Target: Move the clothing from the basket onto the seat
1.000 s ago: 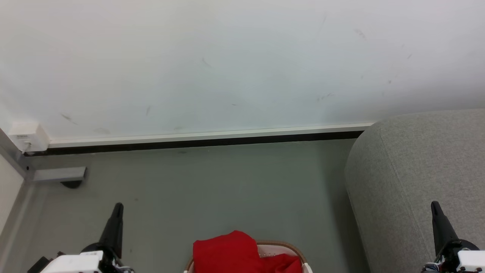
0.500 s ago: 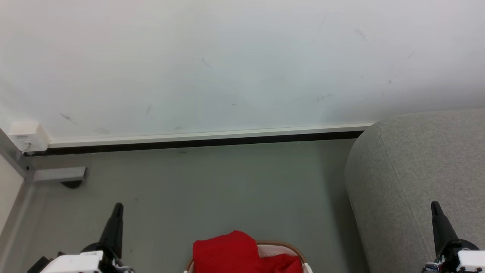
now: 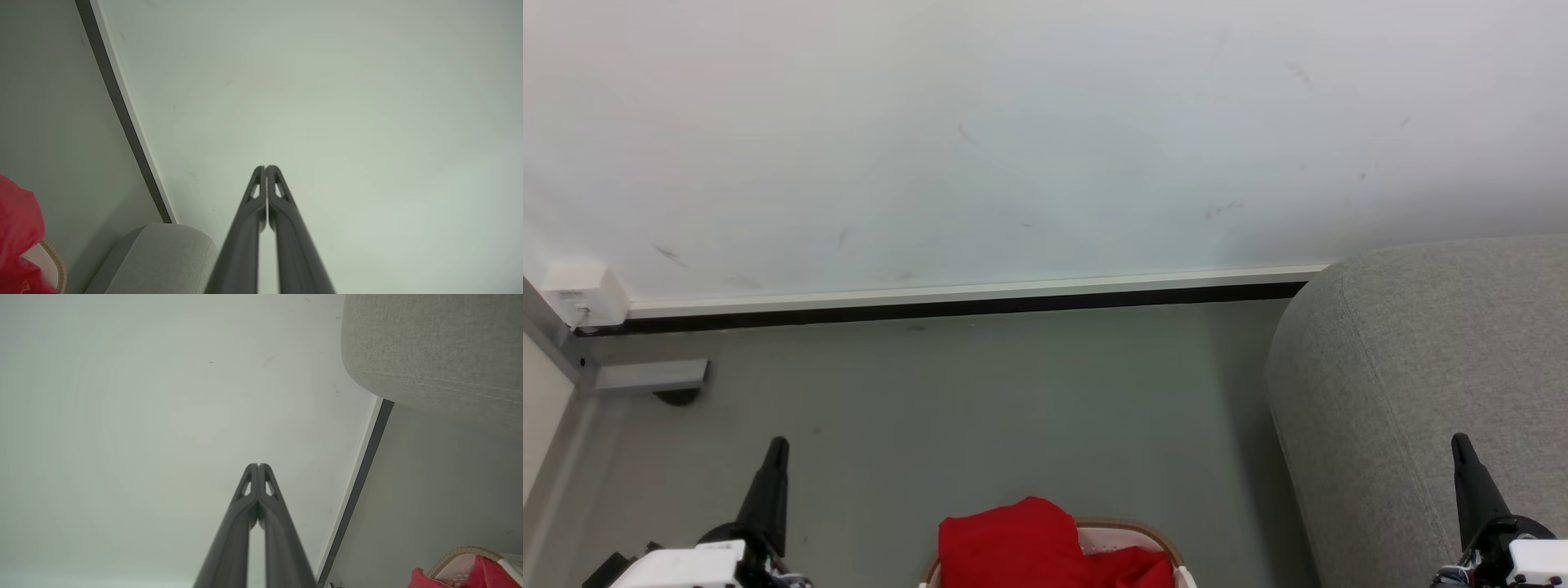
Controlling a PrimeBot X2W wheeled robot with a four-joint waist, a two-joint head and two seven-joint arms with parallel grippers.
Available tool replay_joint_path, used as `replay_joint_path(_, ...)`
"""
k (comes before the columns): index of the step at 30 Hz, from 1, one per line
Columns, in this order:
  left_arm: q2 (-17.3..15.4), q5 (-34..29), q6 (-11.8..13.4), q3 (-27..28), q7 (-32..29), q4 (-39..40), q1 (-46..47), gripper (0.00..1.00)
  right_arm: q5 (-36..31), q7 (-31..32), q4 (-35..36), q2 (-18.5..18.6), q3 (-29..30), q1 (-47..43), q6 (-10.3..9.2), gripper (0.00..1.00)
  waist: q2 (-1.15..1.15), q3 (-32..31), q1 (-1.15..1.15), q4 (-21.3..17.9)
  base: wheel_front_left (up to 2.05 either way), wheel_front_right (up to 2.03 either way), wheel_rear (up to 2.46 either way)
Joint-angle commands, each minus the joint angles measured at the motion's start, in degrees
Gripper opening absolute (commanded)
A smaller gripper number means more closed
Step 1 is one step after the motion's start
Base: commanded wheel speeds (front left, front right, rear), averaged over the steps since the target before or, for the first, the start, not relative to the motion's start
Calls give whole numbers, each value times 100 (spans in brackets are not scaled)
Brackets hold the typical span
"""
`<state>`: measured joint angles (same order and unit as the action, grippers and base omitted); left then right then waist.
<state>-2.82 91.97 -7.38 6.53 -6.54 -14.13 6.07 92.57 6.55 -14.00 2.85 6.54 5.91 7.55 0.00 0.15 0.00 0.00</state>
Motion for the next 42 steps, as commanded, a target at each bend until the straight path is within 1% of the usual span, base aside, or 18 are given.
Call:
replay_joint_path(1,-12,83,-28,7,-16,4,55,0,-36,9,-17,-1,16,76,-14,0,0,0,0,0,0,0,0)
replay_joint_path(22,-12,83,-28,7,-16,4,55,0,-37,9,-18,-1,16,76,-14,0,0,0,0,0,0,0,0)
replay_joint_path(23,0,-1,0,0,3,2,0,100,0,-1,2,0,-2,1,0,100,0,0,0,0,0,0,0)
replay_joint_path(25,19,-7,15,-6,14,-72,-66,100,3,-11,-82,-14,-22,-60,0,100,0,0,0,0,0,0,0)
replay_joint_path(31,15,-51,12,-77,194,64,-92,100,7,-190,30,-11,-208,-73,-1,100,0,1,0,2,0,0,0)
replay_joint_path(36,2,-255,11,-98,307,178,-106,100,-116,-306,79,-2,-303,-54,-1,100,0,4,0,-5,0,0,0)
replay_joint_path(42,-1,-953,8,-83,467,359,-126,100,-539,-467,205,-2,-377,-31,-2,100,0,14,0,-22,0,0,0)
